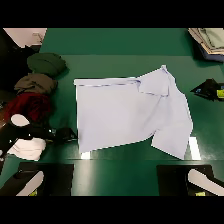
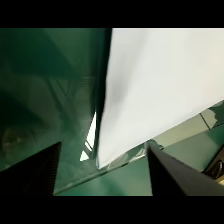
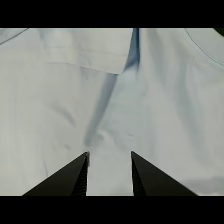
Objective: Fold the shirts.
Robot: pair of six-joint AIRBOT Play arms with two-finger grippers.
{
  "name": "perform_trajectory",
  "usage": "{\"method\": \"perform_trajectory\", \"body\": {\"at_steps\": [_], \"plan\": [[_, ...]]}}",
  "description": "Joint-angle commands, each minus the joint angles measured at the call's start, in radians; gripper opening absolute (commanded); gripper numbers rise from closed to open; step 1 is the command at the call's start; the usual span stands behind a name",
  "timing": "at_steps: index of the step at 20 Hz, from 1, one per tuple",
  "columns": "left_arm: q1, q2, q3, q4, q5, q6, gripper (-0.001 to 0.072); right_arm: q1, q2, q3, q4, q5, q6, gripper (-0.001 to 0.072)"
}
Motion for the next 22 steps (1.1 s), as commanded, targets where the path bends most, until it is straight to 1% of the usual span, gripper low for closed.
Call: {"method": "perform_trajectory", "body": {"at_steps": [1,7,9,11,13,14,15,16,17,18,19,20,22], "plan": [[0.000,0.017,-0.098,-0.106,0.030,0.037,0.0593,0.000,0.007,-0.010,0.001,-0.011,-0.001,0.0305],[-0.011,0.017,-0.146,-0.101,0.040,0.041,0.0594,0.000,0.007,-0.010,0.001,-0.019,0.000,0.0305],[-0.090,0.017,-0.146,-0.112,0.077,0.034,0.0594,0.000,0.007,-0.010,0.002,-0.019,0.000,0.0305],[-0.190,0.017,-0.146,-0.119,0.156,-0.026,0.0594,0.000,0.008,-0.010,0.001,-0.019,0.000,0.0305],[-0.232,0.017,-0.146,-0.119,0.200,-0.061,0.0591,0.000,0.008,-0.010,0.001,-0.017,0.000,0.0305],[-0.232,0.017,-0.145,-0.120,0.199,-0.068,0.0398,0.000,0.008,-0.010,0.000,-0.016,0.000,0.0305],[-0.232,0.017,-0.142,-0.122,0.200,-0.068,0.0181,-0.001,0.008,-0.010,-0.002,-0.016,0.000,0.0305],[-0.232,0.017,-0.140,-0.124,0.205,-0.068,0.0123,-0.006,0.008,-0.010,-0.003,-0.014,0.000,0.0305],[-0.232,0.018,-0.130,-0.124,0.210,-0.068,0.0119,-0.019,0.008,-0.010,-0.005,-0.007,0.000,0.0305],[-0.232,0.018,-0.110,-0.119,0.210,-0.067,0.0028,-0.039,0.008,-0.011,-0.012,0.009,0.000,0.0305],[-0.232,0.018,-0.076,-0.109,0.203,-0.067,0.0024,-0.060,0.008,-0.011,-0.040,0.031,0.000,0.0305],[-0.232,0.018,-0.034,-0.084,0.198,-0.068,0.0023,-0.085,0.008,-0.011,-0.104,0.064,0.000,0.0306],[-0.229,0.018,0.083,0.013,0.200,-0.071,0.0023,-0.130,0.009,-0.031,-0.261,0.107,0.000,0.0311]]}}
